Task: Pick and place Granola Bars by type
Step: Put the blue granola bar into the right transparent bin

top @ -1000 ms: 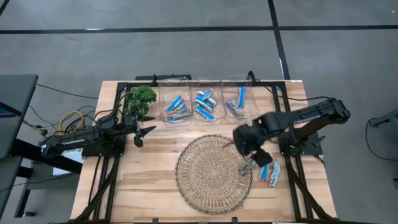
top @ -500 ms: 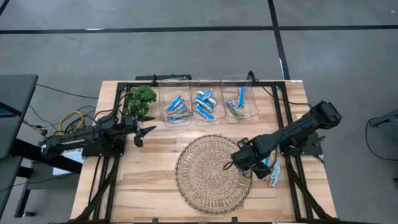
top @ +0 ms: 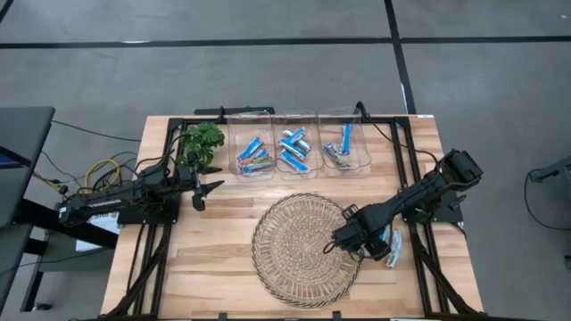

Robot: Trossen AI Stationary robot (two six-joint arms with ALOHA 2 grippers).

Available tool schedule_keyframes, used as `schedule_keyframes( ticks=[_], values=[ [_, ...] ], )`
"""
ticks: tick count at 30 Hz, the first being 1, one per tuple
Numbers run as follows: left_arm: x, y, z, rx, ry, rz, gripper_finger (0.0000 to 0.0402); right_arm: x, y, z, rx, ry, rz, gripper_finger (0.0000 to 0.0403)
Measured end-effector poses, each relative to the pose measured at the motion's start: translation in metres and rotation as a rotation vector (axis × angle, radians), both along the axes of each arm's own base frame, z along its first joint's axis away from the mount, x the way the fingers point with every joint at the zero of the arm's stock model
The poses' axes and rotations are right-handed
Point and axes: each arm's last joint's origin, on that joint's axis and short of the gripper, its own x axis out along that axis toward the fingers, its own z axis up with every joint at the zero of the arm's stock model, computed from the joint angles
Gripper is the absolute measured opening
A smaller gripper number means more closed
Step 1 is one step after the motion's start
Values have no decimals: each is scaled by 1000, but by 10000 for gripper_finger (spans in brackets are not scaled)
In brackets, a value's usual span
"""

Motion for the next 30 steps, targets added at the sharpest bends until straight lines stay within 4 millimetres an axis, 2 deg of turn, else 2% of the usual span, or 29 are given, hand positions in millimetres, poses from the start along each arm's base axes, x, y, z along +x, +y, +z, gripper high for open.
schedule_keyframes(
  ticks=[4,10,16,23,30],
  values=[
    [0,0,0,0,0,0,183,-4,1,-11,6,-20,7,253],
    [0,0,0,0,0,0,183,-3,-2,-14,-48,-54,-47,244],
    [0,0,0,0,0,-1,183,-5,-2,-16,-49,-50,-54,191],
    [0,0,0,0,0,0,183,-1,-5,-16,-45,-68,-139,118],
    [0,0,0,0,0,0,183,3,-4,-10,-3,-139,-196,76]
  ],
)
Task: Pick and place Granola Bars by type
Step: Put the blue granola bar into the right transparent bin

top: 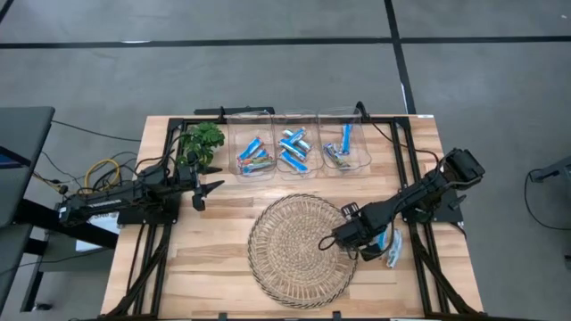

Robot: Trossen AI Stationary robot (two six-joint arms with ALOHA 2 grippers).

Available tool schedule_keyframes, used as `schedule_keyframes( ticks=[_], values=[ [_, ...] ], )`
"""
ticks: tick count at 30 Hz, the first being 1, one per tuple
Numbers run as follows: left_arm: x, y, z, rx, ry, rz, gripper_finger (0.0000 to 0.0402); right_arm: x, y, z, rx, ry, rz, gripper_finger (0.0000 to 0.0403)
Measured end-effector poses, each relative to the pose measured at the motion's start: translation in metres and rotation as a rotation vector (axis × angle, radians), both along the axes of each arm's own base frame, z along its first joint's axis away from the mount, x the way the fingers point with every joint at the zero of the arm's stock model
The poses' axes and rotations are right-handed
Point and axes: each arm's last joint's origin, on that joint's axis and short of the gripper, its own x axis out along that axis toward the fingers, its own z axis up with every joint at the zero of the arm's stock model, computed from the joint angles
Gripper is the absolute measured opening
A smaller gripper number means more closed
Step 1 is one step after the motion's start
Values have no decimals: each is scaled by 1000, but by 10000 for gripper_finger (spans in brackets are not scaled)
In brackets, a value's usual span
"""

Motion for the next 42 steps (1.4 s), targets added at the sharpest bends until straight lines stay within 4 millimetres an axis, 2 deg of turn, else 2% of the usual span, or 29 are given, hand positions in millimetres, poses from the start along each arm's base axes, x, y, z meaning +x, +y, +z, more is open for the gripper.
schedule_keyframes(
  ticks=[6,13,22,31,36,42],
  values=[
    [0,0,0,0,0,0,183,4,-4,15,55,-105,-87,67],
    [0,0,0,0,0,0,183,16,-15,36,159,-275,-275,67],
    [0,0,0,0,0,0,183,43,-32,69,349,-616,-429,67],
    [0,0,0,0,0,0,183,68,-49,99,491,-960,-472,67],
    [0,0,0,0,0,0,183,72,-64,103,475,-1023,-519,67],
    [0,0,0,0,0,0,183,75,-101,102,271,-1106,-688,67]
  ],
)
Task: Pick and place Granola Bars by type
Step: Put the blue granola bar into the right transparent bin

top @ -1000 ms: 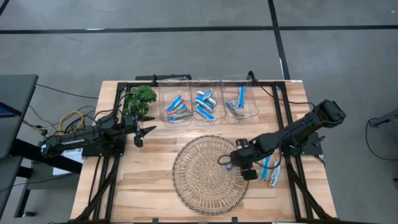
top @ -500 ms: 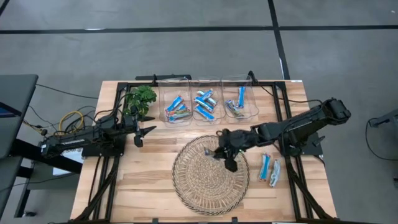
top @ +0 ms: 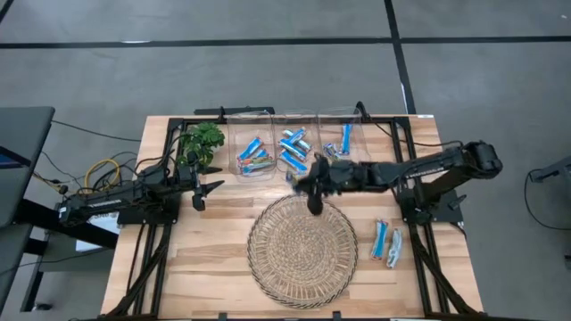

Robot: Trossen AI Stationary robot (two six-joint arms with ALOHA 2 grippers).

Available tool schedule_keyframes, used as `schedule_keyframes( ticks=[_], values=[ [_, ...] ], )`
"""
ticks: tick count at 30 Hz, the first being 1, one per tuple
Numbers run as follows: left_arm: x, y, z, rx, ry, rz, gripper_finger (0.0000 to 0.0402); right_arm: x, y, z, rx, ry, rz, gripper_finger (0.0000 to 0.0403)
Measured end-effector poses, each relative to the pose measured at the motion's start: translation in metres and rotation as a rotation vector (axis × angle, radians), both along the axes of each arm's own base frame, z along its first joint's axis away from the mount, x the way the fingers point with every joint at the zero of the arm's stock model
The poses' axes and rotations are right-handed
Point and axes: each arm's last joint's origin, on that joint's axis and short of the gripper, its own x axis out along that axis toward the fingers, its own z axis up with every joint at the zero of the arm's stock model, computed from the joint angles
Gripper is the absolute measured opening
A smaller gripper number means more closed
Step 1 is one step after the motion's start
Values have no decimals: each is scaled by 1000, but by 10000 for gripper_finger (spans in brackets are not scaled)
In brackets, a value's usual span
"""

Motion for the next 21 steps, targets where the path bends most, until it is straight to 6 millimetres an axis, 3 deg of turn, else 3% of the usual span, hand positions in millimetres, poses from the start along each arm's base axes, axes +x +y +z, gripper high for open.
schedule_keyframes(
  ticks=[12,21],
  values=[
    [0,0,0,0,0,0,183,-19,-83,-7,-236,138,-682,67],
    [0,0,0,0,0,0,183,-43,-105,-19,-298,361,-858,67]
  ],
)
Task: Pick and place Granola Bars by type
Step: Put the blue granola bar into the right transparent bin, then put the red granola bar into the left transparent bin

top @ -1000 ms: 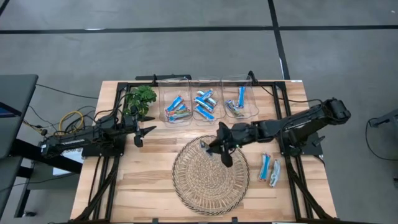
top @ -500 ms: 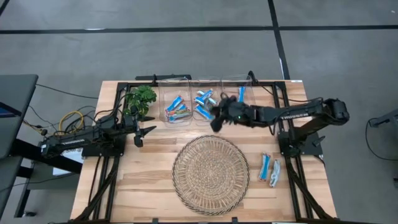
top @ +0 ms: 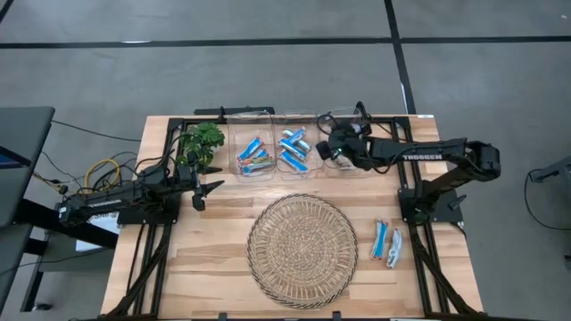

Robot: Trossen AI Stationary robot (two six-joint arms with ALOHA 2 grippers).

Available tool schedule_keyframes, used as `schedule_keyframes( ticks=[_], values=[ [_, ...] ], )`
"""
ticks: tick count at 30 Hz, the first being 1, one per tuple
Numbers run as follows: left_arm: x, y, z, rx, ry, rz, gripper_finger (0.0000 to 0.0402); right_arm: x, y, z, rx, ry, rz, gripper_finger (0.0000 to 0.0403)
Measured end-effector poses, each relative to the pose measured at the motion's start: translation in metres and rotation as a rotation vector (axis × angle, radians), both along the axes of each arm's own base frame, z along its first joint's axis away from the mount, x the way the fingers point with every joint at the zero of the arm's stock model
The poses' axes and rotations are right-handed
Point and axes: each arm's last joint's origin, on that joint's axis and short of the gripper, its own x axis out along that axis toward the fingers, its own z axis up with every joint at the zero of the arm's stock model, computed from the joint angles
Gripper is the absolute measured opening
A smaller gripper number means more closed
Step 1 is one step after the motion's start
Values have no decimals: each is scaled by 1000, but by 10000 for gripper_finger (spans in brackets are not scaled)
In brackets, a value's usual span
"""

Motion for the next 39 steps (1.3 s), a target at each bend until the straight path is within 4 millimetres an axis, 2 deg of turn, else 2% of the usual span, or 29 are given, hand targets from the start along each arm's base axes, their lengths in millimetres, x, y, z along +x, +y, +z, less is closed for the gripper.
schedule_keyframes(
  ticks=[5,10,15,19,27,30,34,39],
  values=[
    [0,0,0,0,0,0,183,-9,-3,-8,95,20,-45,67],
    [0,0,0,0,-1,0,183,-9,-3,-12,228,11,33,67],
    [0,0,0,0,0,0,183,-12,-7,-15,273,-10,-12,74],
    [0,0,0,0,0,0,183,-15,-8,-17,298,5,-32,107],
    [0,0,0,0,0,0,183,-16,-8,-17,311,-34,-71,227],
    [0,0,0,0,0,0,183,-14,-8,-16,312,-56,-63,259],
    [0,0,0,0,0,0,183,-7,-8,-12,360,-150,8,273],
    [0,0,0,0,0,0,183,1,-1,6,469,-351,182,275]
  ],
)
